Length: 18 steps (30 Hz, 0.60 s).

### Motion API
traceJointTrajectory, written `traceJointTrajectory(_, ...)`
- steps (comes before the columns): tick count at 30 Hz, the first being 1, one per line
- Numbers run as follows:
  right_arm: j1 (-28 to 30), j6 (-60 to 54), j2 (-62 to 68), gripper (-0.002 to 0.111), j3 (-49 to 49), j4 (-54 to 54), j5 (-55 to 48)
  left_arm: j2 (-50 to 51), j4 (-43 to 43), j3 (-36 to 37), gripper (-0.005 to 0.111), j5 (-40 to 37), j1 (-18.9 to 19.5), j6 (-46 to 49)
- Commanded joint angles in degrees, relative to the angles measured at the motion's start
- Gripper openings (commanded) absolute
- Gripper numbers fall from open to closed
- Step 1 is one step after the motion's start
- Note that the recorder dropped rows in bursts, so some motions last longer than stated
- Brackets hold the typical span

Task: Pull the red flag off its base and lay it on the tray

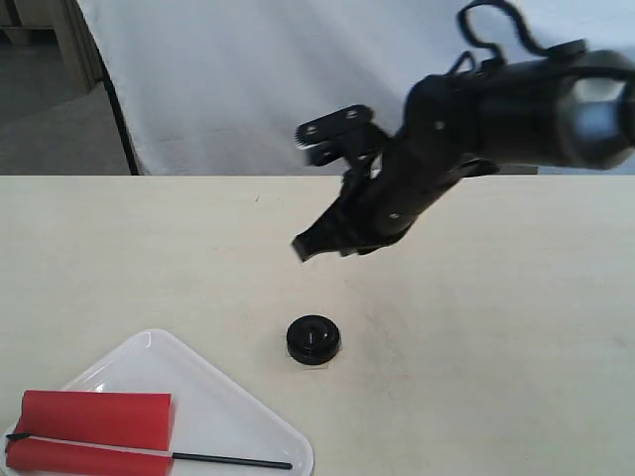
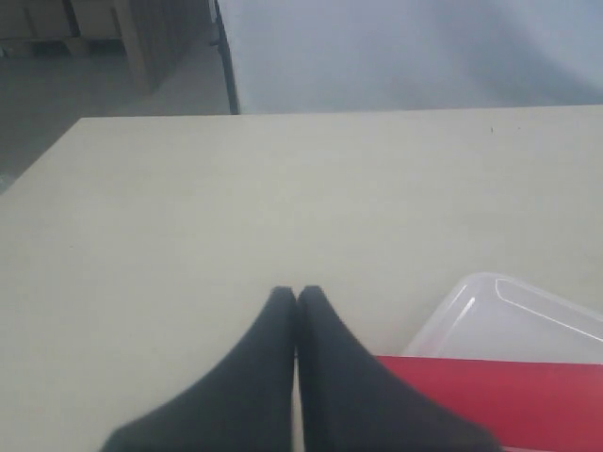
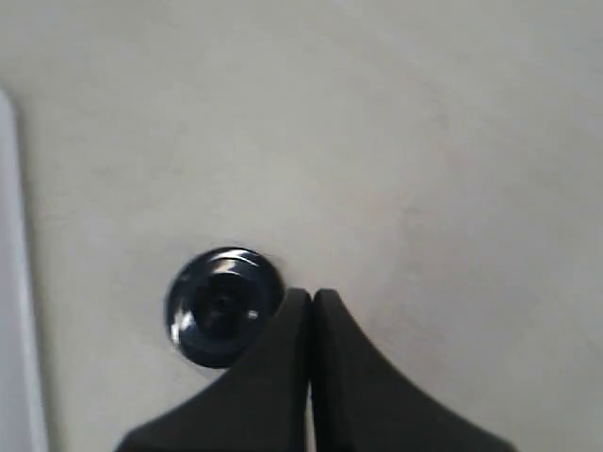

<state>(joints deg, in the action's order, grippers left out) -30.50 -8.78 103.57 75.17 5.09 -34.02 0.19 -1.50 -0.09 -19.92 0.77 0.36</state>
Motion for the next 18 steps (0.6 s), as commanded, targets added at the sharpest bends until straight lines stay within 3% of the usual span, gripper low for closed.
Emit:
traceJointTrajectory(1,9.3,3.9,-6.7,0.000,-5.3,-0.4,-0.8,-0.2,-0.1,0.1,0.000,0.3,-0.1,-0.4)
traceJointTrajectory(13,32.9,12.4,-32.6,0.000,-23.7,-10.9,-3.3,-0.2,-0.1,0.1,0.000,0.3,-0.1,-0.4)
traceJointTrajectory(18,35.7,13.7,-44.5,0.000,-29.9,-10.9,2.9,-0.2,-0.1,0.1,0.000,0.3,-0.1,-0.4)
